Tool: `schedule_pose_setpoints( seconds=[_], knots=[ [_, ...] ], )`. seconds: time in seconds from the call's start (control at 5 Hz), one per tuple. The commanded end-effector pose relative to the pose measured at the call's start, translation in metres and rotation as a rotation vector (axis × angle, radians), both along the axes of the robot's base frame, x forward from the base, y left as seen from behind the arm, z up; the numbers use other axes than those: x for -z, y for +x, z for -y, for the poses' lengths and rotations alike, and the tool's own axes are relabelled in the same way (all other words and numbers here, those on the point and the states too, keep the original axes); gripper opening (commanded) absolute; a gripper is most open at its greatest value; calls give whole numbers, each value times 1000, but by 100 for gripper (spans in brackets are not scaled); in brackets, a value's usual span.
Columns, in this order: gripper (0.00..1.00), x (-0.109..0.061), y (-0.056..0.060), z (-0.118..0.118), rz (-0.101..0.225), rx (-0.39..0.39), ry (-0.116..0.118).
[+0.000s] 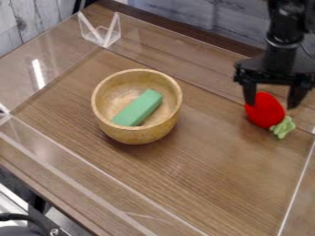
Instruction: Move the red fruit to the right
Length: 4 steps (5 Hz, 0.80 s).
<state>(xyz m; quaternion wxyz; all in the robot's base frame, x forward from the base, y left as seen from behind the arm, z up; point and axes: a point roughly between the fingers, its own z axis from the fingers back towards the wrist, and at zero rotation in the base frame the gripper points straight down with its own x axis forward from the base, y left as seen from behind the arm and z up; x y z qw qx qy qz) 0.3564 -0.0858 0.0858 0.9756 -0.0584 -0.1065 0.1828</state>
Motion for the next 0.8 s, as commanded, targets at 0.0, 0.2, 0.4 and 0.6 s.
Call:
schedule_pose_setpoints(
  seconds=[0.0, 0.2, 0.4, 0.6],
  knots=[
    [100, -35, -2, -19, 84, 8, -35],
    [100, -36, -9, -43, 100, -34, -36],
    [100, -35, -16, -65, 120, -49, -31],
    [100, -46, -25, -89, 142, 17, -15]
  ],
)
